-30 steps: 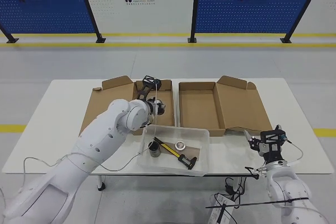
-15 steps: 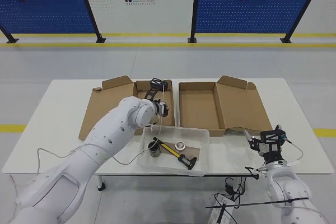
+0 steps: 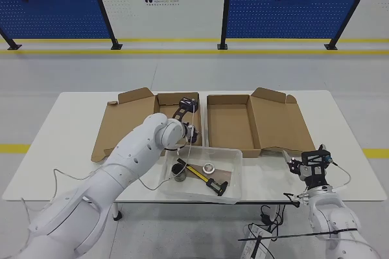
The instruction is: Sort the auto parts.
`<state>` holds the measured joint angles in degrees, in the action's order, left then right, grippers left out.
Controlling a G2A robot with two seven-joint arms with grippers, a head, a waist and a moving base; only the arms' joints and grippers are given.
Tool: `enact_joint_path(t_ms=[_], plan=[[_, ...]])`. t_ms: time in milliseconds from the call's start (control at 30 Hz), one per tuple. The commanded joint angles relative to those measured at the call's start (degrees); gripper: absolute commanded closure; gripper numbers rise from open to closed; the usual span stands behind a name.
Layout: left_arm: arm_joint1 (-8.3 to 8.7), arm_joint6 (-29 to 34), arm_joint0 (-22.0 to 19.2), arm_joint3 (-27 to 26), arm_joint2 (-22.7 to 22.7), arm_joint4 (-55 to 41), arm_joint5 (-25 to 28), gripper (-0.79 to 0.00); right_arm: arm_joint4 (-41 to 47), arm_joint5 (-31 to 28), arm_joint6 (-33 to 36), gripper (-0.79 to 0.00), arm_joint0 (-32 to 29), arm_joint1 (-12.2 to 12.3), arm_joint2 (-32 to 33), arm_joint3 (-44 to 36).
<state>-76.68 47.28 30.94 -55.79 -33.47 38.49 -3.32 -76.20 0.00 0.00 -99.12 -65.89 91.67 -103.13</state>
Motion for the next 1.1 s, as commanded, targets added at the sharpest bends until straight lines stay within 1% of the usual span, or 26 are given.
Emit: enact_joint_path(t_ms=[0, 267, 300, 333, 367, 433, 500, 567, 600, 833, 967, 1067], plan=[[-0.31, 0.43, -0.17, 0.7, 0.15, 0.19, 0.06, 0.0, 0.0, 0.0, 0.0, -0.785, 0.0, 0.0, 0.0, 0.0], [-1.69, 1.44, -0.68, 3.44, 0.23, -0.05, 0.34, 0.0, 0.0, 0.0, 0.0, -0.785, 0.0, 0.0, 0.0, 0.0], [-1.85, 1.49, -0.72, 3.74, 0.23, -0.07, 0.43, -0.04, 0.0, 0.0, 0.0, -0.785, 0.0, 0.0, 0.0, 0.0], [-2.0, 1.54, -0.79, 4.0, 0.22, -0.07, 0.55, -0.102, 0.0, 0.0, 0.0, -0.785, 0.0, 0.0, 0.0, 0.0], [-2.15, 1.54, -0.85, 4.27, 0.24, 0.06, 0.58, -0.135, 0.0, 0.0, 0.0, -0.785, 0.0, 0.0, 0.0, 0.0], [-2.44, 1.54, -0.91, 4.73, 0.19, 0.12, 0.64, -0.243, 0.0, 0.0, 0.0, -0.785, 0.0, 0.0, 0.0, 0.0], [-2.7, 1.51, -0.99, 5.15, 0.17, 0.34, 0.69, -0.477, 0.0, 0.0, 0.0, -0.785, 0.0, 0.0, 0.0, 0.0], [-2.95, 1.47, -1.06, 5.61, 0.1, 0.51, 0.6, -0.745, 0.0, 0.0, 0.0, -0.785, 0.0, 0.0, 0.0, 0.0], [-3.07, 1.44, -1.09, 5.81, 0.05, 0.57, 0.67, -0.785, 0.0, 0.0, 0.0, -0.785, 0.0, 0.0, 0.0, 0.0], [-3.62, 1.57, -1.37, 6.37, -0.4, 1.85, 0.81, -0.785, 0.0, 0.0, 0.0, -0.785, 0.0, 0.0, 0.0, 0.0], [-3.46, 1.81, -1.21, 4.98, -1.36, 2.44, 1.23, -0.785, 0.0, 0.0, 0.0, -0.785, 0.0, 0.0, 0.0, 0.0], [-2.99, 2.6, -0.94, 2.9, -2.7, 2.85, 1.13, -0.785, 0.0, 0.0, 0.0, -0.785, 0.0, 0.0, 0.0, 0.0]])
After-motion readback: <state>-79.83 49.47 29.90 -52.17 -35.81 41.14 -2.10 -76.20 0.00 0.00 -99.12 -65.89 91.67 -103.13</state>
